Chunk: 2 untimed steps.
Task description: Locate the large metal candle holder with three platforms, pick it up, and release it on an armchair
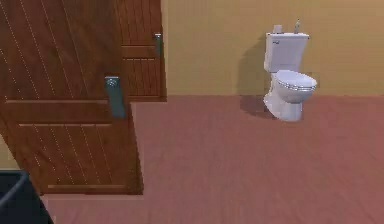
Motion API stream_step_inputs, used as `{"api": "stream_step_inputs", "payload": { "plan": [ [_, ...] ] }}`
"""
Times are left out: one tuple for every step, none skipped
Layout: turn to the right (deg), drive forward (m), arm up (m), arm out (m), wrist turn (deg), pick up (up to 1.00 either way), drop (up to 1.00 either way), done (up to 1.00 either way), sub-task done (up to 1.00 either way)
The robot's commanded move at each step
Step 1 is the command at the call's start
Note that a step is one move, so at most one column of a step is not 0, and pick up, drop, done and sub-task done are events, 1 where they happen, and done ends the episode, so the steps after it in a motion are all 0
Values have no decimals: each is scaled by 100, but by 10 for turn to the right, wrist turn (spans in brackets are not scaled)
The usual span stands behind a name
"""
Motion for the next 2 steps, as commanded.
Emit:
{"api": "stream_step_inputs", "payload": {
  "plan": [
    [420, 0, 0, 0, 0, 0, 0, 0, 0],
    [0, 5, 0, 0, 0, 0, 0, 0, 0]
  ]
}}
